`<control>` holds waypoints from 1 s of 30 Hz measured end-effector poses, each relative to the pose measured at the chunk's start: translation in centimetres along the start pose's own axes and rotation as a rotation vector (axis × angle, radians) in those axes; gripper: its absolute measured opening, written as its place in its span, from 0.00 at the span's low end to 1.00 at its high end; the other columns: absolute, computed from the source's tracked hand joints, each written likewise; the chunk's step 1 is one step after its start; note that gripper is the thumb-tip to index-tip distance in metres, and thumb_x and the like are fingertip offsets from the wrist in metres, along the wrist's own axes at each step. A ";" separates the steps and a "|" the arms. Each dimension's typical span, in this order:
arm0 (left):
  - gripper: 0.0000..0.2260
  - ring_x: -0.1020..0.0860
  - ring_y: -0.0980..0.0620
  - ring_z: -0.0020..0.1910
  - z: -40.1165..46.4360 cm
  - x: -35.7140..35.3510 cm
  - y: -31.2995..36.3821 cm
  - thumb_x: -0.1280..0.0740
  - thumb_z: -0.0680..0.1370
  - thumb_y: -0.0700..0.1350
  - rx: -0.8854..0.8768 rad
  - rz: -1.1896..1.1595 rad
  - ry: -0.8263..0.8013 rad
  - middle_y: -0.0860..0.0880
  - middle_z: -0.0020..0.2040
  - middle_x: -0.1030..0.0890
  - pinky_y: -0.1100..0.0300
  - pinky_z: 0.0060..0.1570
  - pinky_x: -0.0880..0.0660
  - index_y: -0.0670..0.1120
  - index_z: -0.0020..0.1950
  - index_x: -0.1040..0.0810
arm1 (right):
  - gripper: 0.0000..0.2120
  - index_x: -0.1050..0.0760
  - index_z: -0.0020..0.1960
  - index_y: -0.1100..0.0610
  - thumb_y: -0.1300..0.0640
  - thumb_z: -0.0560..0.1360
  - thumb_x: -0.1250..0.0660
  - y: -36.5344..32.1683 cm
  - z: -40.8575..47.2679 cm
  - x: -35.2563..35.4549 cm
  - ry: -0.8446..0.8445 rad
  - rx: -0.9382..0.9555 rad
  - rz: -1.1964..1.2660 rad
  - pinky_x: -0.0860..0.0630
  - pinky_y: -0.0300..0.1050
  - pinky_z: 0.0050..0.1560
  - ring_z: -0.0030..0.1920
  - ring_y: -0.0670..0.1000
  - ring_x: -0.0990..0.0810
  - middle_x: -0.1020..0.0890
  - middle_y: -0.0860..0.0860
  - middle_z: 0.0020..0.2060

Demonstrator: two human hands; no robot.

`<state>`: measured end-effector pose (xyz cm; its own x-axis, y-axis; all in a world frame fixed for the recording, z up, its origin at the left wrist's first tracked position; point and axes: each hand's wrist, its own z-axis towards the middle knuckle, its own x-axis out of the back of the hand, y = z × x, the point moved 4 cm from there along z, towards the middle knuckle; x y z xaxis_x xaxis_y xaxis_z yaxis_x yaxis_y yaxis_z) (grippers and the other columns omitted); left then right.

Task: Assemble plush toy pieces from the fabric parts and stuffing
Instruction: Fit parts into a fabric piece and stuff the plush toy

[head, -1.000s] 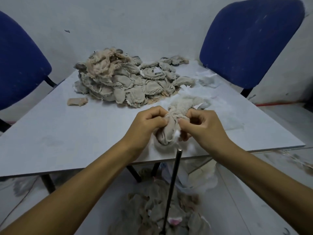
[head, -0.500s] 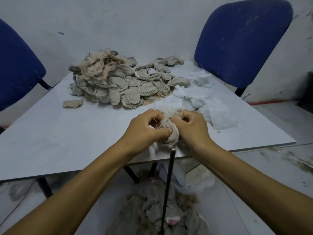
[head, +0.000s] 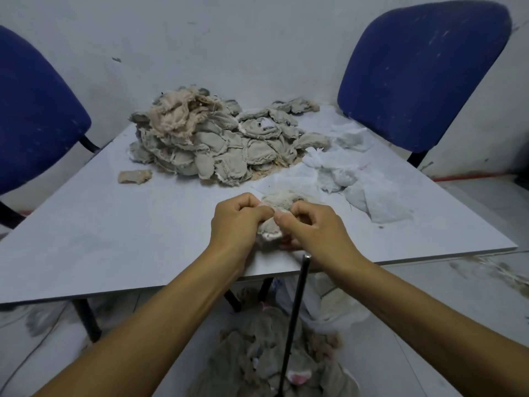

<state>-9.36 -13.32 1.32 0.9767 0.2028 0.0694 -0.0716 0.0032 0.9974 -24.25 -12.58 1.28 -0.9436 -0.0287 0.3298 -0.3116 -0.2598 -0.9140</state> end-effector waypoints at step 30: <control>0.05 0.24 0.45 0.34 -2.2 1.6 0.1 0.26 0.70 0.45 -0.071 0.071 -0.217 0.45 0.36 0.21 0.52 0.35 0.27 0.45 0.39 0.19 | 0.12 0.26 0.32 0.57 0.56 0.73 0.30 0.4 0.8 -0.4 0.172 0.013 -0.256 0.30 0.33 0.31 0.28 0.47 0.25 0.21 0.52 0.26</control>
<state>-8.27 -10.83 1.48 0.9887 -0.0103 0.1497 -0.1487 0.0671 0.9866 -23.93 -13.49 1.01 -0.8399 0.2026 0.5035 -0.5415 -0.2497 -0.8028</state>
